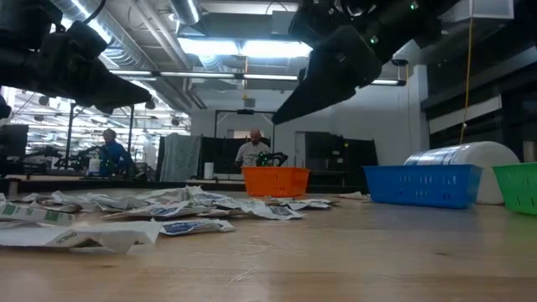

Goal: Pick & Place First Aid Supplies
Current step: Put the gray towelette pack into the orange basket

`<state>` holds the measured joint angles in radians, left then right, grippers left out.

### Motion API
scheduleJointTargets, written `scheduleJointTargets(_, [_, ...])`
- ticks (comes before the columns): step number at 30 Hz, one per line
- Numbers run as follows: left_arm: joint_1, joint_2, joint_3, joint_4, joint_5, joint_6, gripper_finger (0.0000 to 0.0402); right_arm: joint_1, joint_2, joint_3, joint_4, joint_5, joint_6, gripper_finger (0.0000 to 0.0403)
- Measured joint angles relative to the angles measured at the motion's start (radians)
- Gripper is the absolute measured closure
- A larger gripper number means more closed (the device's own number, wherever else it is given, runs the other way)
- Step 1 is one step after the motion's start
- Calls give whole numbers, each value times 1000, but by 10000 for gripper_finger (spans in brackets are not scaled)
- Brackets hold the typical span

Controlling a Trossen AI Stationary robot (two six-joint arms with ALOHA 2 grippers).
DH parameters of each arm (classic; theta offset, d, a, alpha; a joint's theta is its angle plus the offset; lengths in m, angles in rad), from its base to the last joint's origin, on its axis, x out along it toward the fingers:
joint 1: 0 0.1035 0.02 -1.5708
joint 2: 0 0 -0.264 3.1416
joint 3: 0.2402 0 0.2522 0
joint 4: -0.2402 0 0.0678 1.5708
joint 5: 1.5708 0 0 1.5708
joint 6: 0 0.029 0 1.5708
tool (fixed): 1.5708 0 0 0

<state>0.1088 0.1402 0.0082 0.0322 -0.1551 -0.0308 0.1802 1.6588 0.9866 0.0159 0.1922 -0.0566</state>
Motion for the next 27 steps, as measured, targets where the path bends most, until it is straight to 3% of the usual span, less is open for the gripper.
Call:
scheduleJointTargets(7, [0, 0, 0, 0, 0, 0, 309, 44, 0, 40, -171, 0, -43, 237])
scheduleJointTargets(19, [0, 0, 0, 0, 0, 0, 310, 67, 102, 40, -176, 52, -91, 237])
scheduleJointTargets(24, [0, 0, 0, 1, 0, 0, 310, 62, 133, 40, -169, 146, -91, 237])
scheduleJointTargets(27, [0, 0, 0, 1, 0, 0, 308, 49, 146, 40, -178, 131, -84, 237])
